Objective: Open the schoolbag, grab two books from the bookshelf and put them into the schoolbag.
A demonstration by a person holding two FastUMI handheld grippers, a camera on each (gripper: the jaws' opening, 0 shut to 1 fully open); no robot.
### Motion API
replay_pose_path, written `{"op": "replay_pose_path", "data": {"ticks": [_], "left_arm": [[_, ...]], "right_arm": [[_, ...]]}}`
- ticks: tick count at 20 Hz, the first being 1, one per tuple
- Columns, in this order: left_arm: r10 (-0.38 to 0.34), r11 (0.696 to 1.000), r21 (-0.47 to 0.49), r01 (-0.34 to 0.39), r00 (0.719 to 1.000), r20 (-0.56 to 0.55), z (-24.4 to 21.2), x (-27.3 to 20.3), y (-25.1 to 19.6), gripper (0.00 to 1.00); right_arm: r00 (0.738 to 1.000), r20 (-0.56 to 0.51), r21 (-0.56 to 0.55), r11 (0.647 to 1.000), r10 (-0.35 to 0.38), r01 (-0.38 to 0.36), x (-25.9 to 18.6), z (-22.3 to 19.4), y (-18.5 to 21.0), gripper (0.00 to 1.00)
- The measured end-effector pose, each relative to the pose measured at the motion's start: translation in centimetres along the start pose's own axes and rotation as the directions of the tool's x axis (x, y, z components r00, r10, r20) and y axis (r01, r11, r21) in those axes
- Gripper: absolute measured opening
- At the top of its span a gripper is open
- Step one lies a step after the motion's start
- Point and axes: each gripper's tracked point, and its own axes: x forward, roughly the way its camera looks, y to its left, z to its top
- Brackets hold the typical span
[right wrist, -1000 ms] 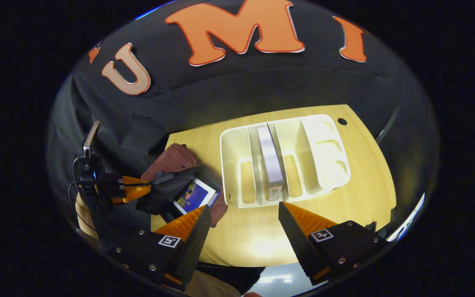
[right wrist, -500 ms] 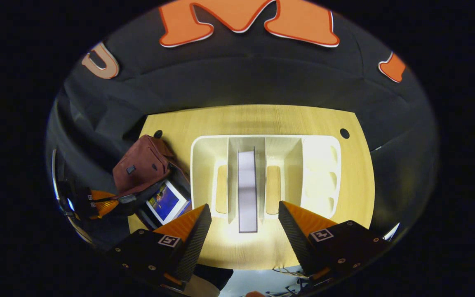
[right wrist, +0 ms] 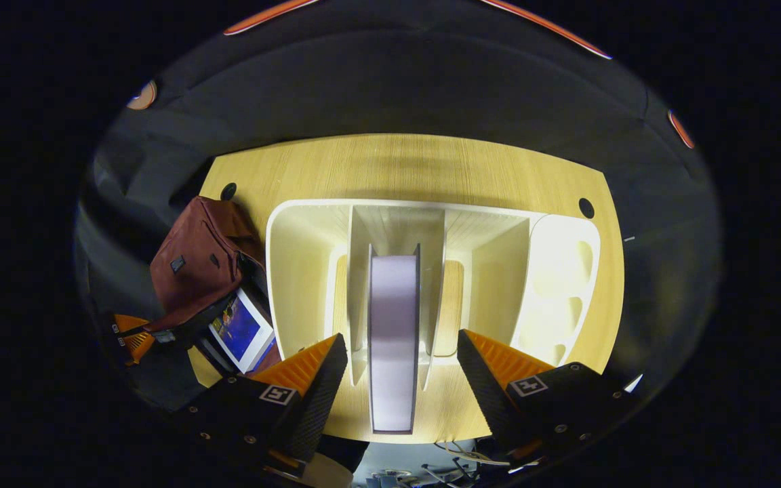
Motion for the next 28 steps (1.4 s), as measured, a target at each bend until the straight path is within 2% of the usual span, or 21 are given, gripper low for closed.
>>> {"op": "replay_pose_path", "data": {"ticks": [2,3,4,5,6,7,8,9,10,11,12,13,14,15,20,24,28], "left_arm": [[-0.002,1.000,-0.004,0.002,1.000,-0.006,-0.1,0.2,0.0,0.01],[-0.004,1.000,-0.007,0.004,1.000,-0.007,0.0,0.2,0.0,0.01],[-0.005,1.000,-0.008,0.005,1.000,-0.007,0.0,0.2,0.0,0.01],[-0.005,1.000,-0.009,0.005,1.000,-0.007,0.0,0.2,0.0,0.00],[-0.004,1.000,-0.009,0.004,1.000,-0.007,-0.1,0.2,0.0,0.00],[-0.005,1.000,-0.009,0.005,1.000,-0.007,-0.1,0.2,0.0,0.01],[-0.005,1.000,-0.007,0.005,1.000,-0.009,-0.3,0.1,-0.1,0.00],[-0.005,1.000,-0.005,0.005,1.000,-0.010,-0.3,0.1,-0.1,0.00],[-0.005,1.000,-0.003,0.005,1.000,-0.009,-0.2,0.1,-0.1,0.00],[-0.005,1.000,-0.001,0.005,1.000,-0.007,-0.2,0.0,-0.1,0.00],[-0.007,1.000,0.000,0.007,1.000,-0.007,-0.1,0.0,-0.2,0.00],[-0.008,1.000,0.002,0.008,1.000,-0.006,0.0,0.0,-0.2,0.00],[-0.009,1.000,0.004,0.009,1.000,-0.005,-0.1,0.0,-0.3,0.00],[-0.009,1.000,0.005,0.009,1.000,-0.003,0.0,-0.1,-0.3,0.00],[-0.008,1.000,0.012,0.008,1.000,0.006,0.0,-0.1,-0.2,0.01],[-0.012,1.000,0.015,0.012,1.000,0.014,-0.1,-0.2,-0.4,0.00],[0.003,1.000,0.008,-0.003,1.000,0.020,-0.2,-0.2,-0.1,0.01]], "right_arm": [[1.000,-0.017,0.001,1.000,-0.016,0.016,0.6,-0.2,-0.2,0.88],[1.000,-0.023,0.005,1.000,-0.017,0.017,0.9,-0.3,-0.3,0.77],[0.999,-0.034,0.014,1.000,-0.009,0.009,1.1,-0.5,-0.2,0.72],[0.999,-0.048,0.027,1.000,0.000,0.002,1.2,-0.7,0.0,0.47],[0.999,-0.044,0.037,0.999,0.006,-0.004,1.1,-0.6,0.1,0.38],[0.999,-0.039,0.033,0.999,0.006,-0.005,1.2,-0.4,-0.2,0.48],[0.999,-0.037,0.043,0.999,0.003,-0.001,1.2,-0.7,-0.3,0.38],[0.999,-0.036,0.050,0.999,-0.003,0.005,1.1,-0.7,-0.4,0.37],[0.999,-0.031,0.047,0.999,-0.006,0.007,0.9,-0.6,-0.5,0.27],[1.000,-0.028,0.049,0.999,-0.007,0.008,0.7,-0.6,-0.5,0.25],[1.000,-0.024,0.056,0.998,-0.007,0.008,0.4,-0.7,-0.3,0.35],[1.000,-0.023,0.060,0.998,-0.005,0.007,-0.1,-0.8,-0.2,0.35],[1.000,-0.020,0.064,0.998,-0.003,0.005,-0.6,-0.9,-0.1,0.45],[1.000,-0.012,0.072,0.997,-0.003,0.004,-1.2,-0.8,-0.1,0.35],[0.999,0.046,0.086,0.996,-0.010,0.006,-5.4,-0.4,-0.1,0.35],[0.992,0.120,0.101,0.994,0.022,-0.034,-10.5,-0.1,0.6,0.34],[0.982,0.189,0.071,0.997,-0.025,0.011,-15.8,-1.4,-0.6,0.34]]}}
